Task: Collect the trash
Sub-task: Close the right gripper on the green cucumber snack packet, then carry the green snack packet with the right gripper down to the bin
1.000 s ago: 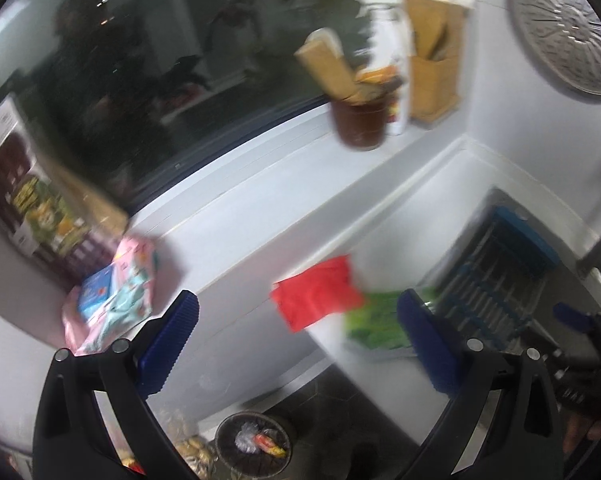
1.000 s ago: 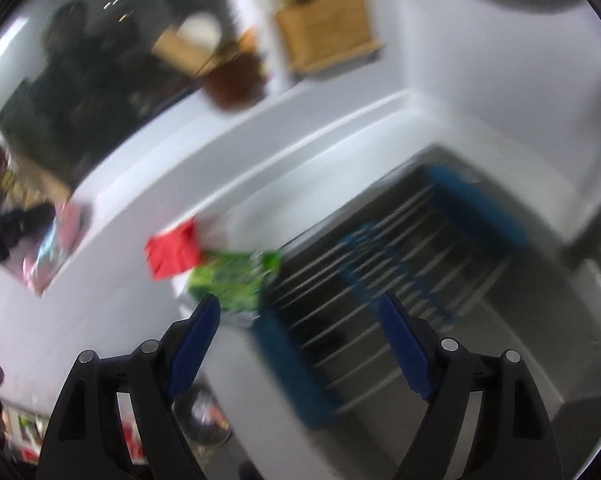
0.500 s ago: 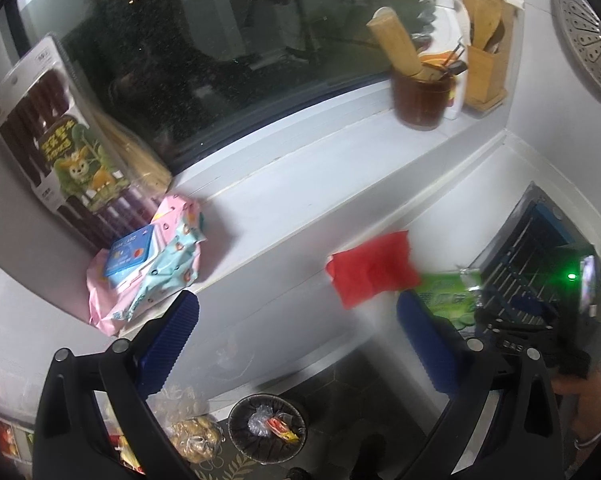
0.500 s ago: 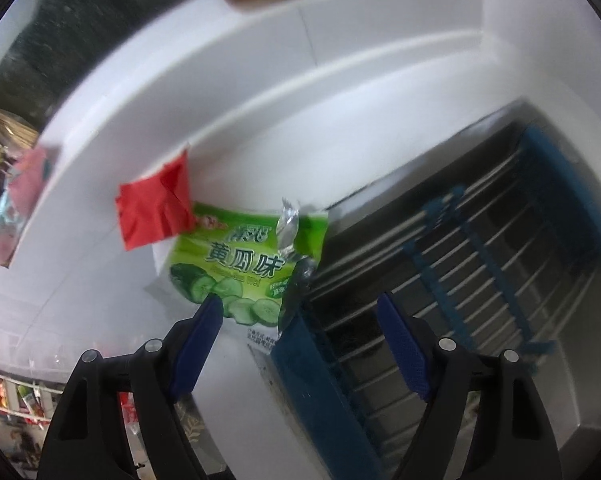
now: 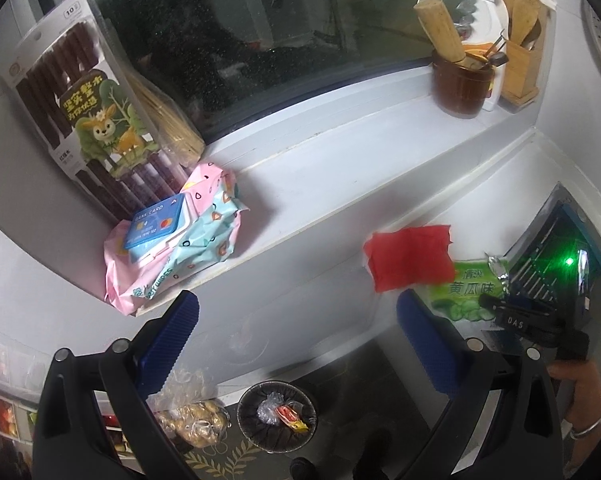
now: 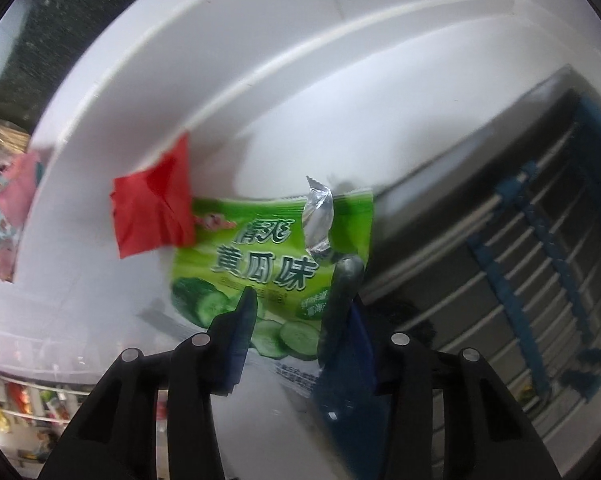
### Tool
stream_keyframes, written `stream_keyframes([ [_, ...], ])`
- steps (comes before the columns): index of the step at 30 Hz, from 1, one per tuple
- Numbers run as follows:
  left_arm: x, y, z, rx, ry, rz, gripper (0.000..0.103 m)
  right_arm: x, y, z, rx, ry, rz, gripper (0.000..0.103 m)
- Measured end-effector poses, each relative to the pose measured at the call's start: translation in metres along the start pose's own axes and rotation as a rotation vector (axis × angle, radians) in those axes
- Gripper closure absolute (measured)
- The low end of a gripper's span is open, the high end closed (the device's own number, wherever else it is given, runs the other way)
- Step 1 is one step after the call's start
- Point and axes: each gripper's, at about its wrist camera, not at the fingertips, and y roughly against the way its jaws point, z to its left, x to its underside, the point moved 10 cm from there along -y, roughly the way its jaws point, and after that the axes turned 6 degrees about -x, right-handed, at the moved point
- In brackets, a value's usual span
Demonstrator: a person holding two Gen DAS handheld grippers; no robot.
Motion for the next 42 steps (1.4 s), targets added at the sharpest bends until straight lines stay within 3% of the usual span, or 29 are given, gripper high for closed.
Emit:
stream_keyframes([
  [1,0.000,0.000,0.000,-0.002,0.000,0.000,0.006,-0.001,0.000,0.001,-0.007,0.000,-0.008,0.061],
  [3,0.001,0.000,0.002,-0.007,0.000,-0.001,0.006,-0.003,-0.002,0.002,-0.017,0.001,-0.005,0.078],
  [7,0.002,-0.002,0.007,-0.017,0.008,0.005,0.006,-0.004,-0.010,0.000,-0.025,-0.013,0.006,0.082],
  [11,0.004,-0.005,0.012,-0.029,0.014,0.012,0.006,-0.007,-0.012,-0.004,-0.024,-0.015,0.003,0.101],
  [16,0.004,-0.008,0.016,-0.034,0.022,0.016,0.006,-0.013,0.003,-0.002,-0.020,-0.016,-0.048,0.103],
  [22,-0.001,-0.004,0.003,-0.012,0.004,-0.002,0.006,-0.020,0.065,-0.023,0.026,-0.036,-0.158,0.103],
  [29,-0.011,0.012,-0.036,0.064,-0.054,-0.051,0.006,-0.007,0.172,-0.065,0.248,-0.051,-0.269,0.103],
  [34,-0.018,0.028,-0.064,0.113,-0.098,-0.088,0.006,0.003,0.231,-0.067,0.389,-0.070,-0.342,0.103],
  [42,-0.022,0.059,-0.094,0.171,-0.156,-0.153,0.006,0.020,0.280,-0.049,0.458,-0.066,-0.410,0.103],
])
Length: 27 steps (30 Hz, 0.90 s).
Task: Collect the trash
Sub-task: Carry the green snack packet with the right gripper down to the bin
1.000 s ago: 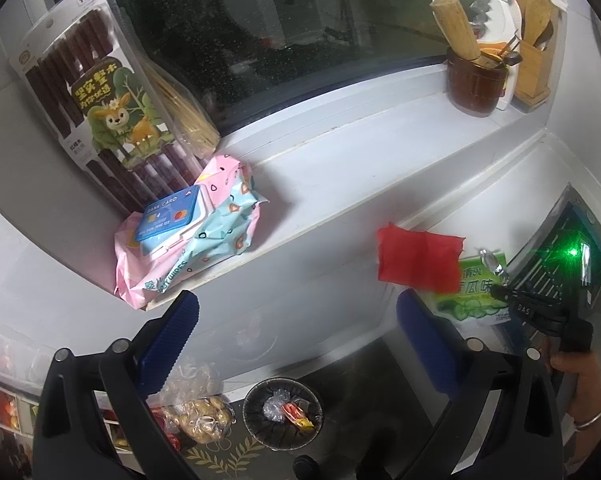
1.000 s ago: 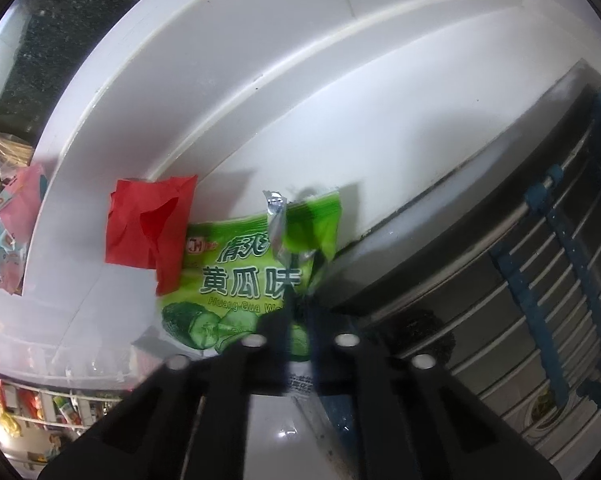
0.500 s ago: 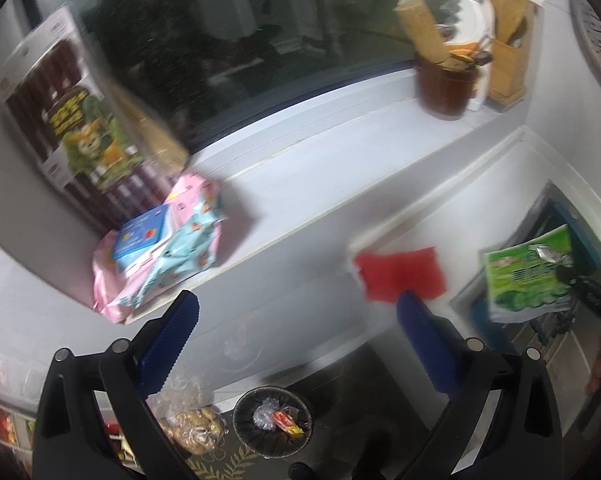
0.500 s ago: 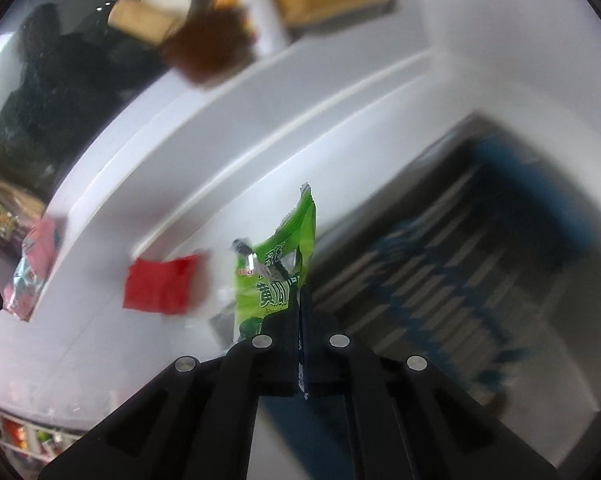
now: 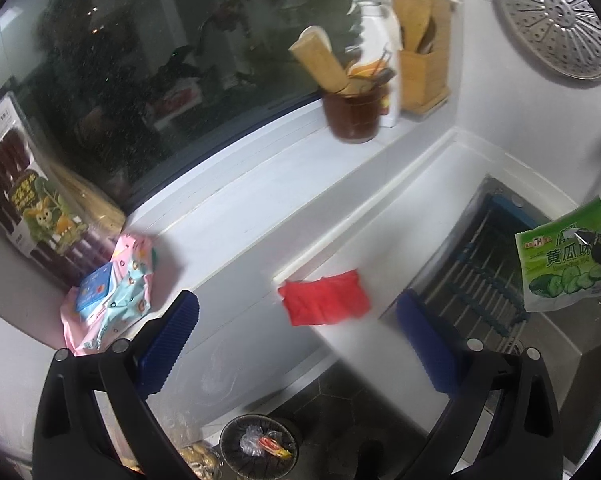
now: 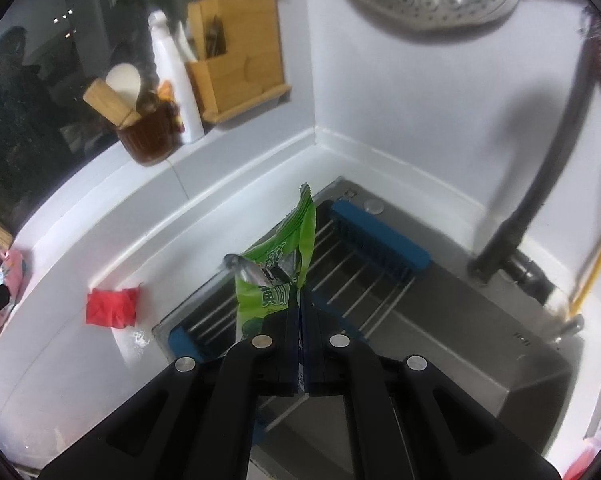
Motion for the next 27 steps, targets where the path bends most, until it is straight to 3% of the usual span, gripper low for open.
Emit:
stream_keyframes([
  [9,-0.009,0.017,-0.011,0.032,-0.019,0.003,0.006,0.009,0.007,-0.008,0.018,0.013,0.007,0.103],
  [15,-0.007,0.024,0.014,-0.034,0.016,-0.012,0.006,-0.005,-0.001,0.011,-0.028,0.043,-0.013,0.103],
  [27,0.009,0.035,0.023,-0.025,0.069,-0.005,0.006,-0.001,0.008,0.031,-0.063,0.095,-0.015,0.103],
])
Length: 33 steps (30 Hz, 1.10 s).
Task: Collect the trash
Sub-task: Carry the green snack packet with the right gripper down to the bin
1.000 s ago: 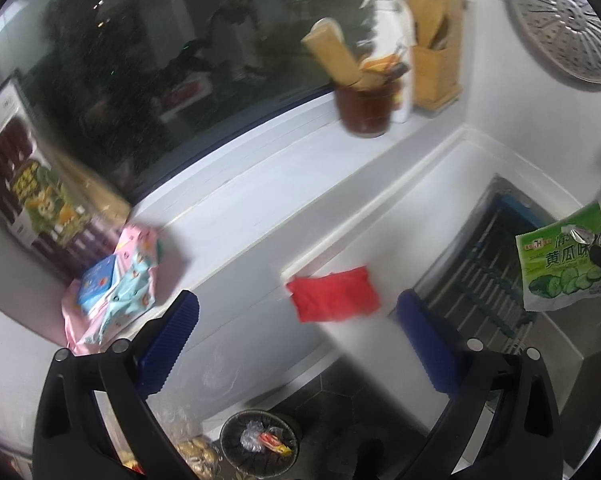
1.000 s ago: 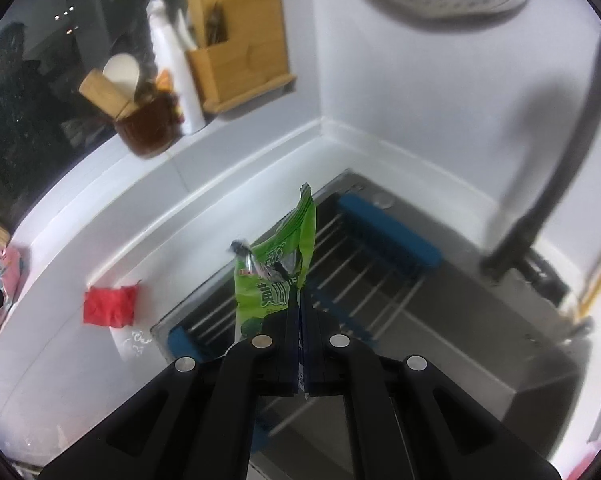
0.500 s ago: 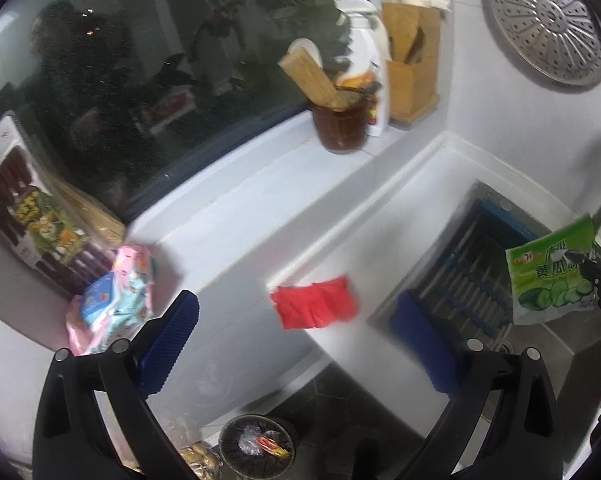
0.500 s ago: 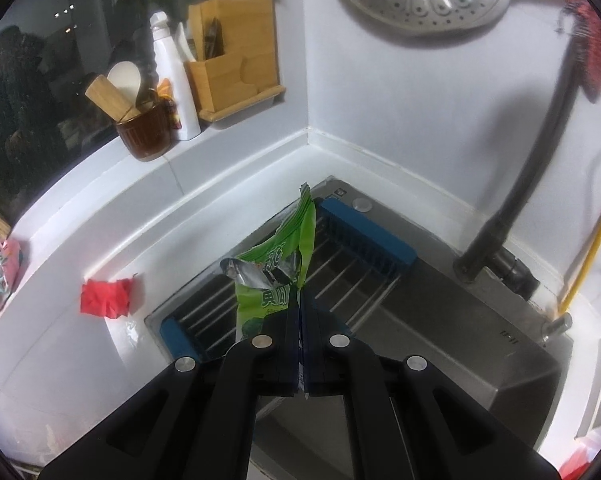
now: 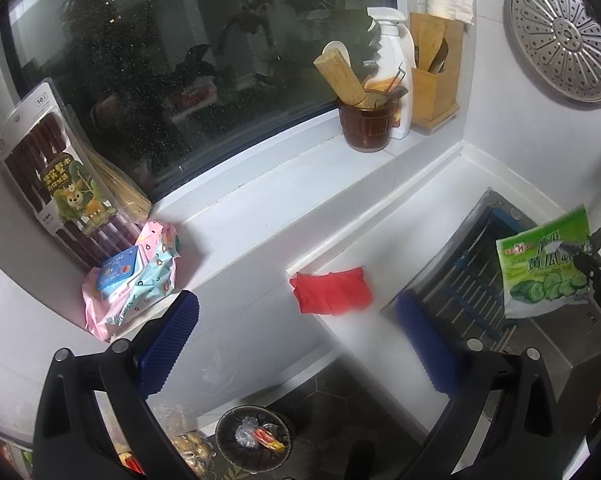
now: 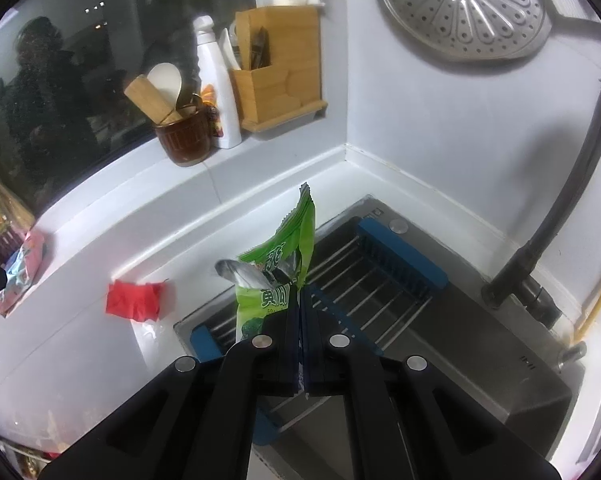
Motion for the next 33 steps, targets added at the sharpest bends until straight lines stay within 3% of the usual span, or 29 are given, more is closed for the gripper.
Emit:
stream_keyframes([
  [13,0.002,-0.010,0.002,0.036,-0.008,0.021,0.006,0.042,0.029,-0.003,0.030,-0.007,-0.001,0.103],
  [20,0.011,-0.015,0.015,0.051,-0.001,0.021,0.006,0.050,0.059,0.028,0.048,0.057,-0.044,0.103],
  [33,0.036,0.014,0.040,0.094,-0.045,-0.045,0.006,0.089,0.112,0.108,0.012,0.156,-0.080,0.103],
])
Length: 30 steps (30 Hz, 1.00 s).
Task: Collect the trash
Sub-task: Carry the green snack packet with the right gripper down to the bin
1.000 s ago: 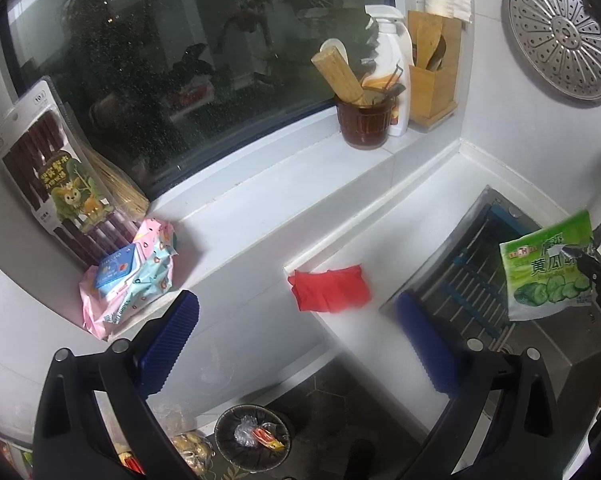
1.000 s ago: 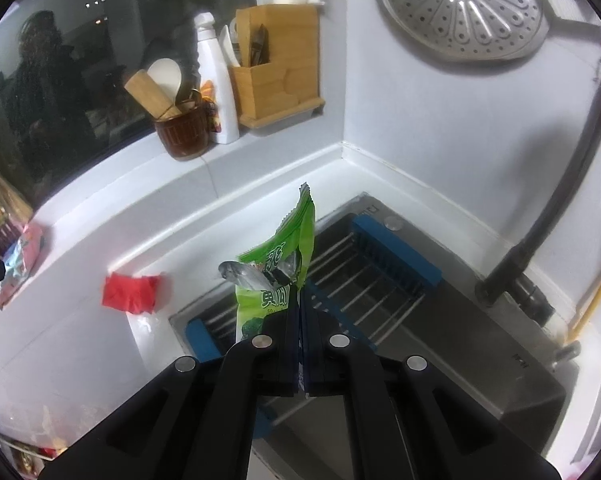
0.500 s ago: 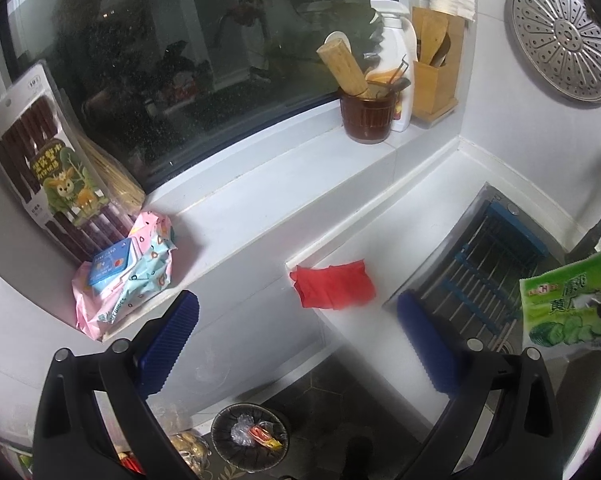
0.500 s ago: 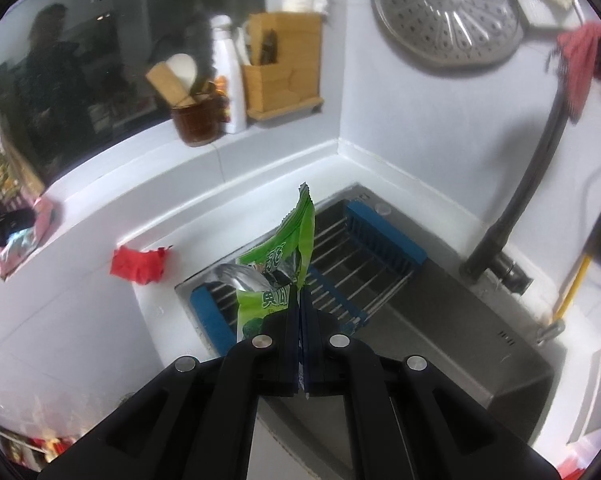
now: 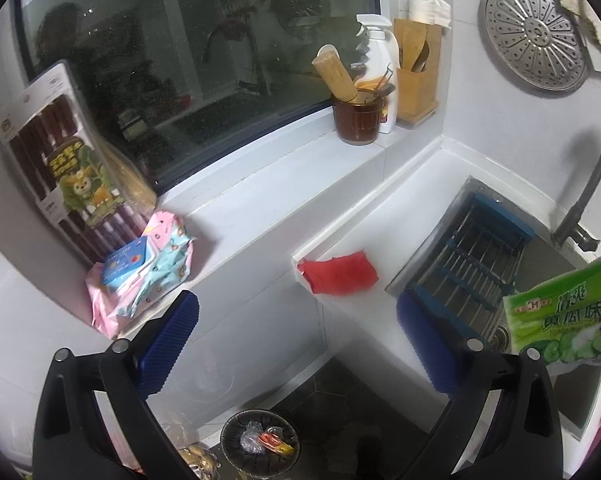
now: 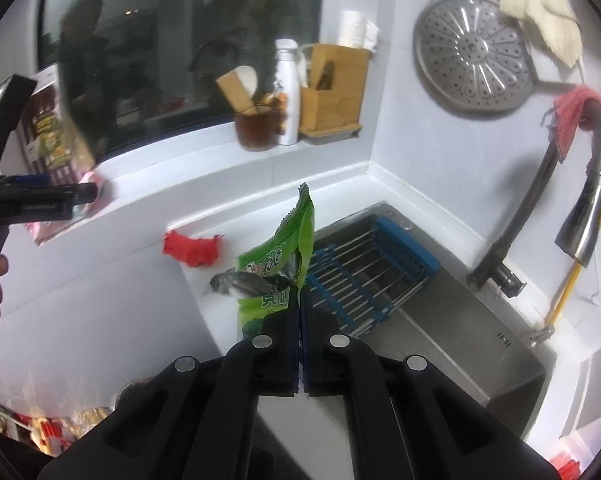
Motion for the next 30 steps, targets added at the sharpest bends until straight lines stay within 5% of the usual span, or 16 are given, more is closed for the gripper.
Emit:
stream_keyframes([
  [12,0.061,0.023,0.055,-0.023,0.033,0.011,0.006,0.058,-0.002,0.108,-0.137,0.134,0.097,0.103],
  [23,0.158,0.021,0.154,-0.195,0.114,0.133,0.006,0.165,-0.081,0.245,-0.376,0.275,0.325,0.103],
  [30,0.213,0.023,0.211,-0.291,0.193,0.209,0.006,0.215,-0.141,0.314,-0.450,0.326,0.427,0.103],
])
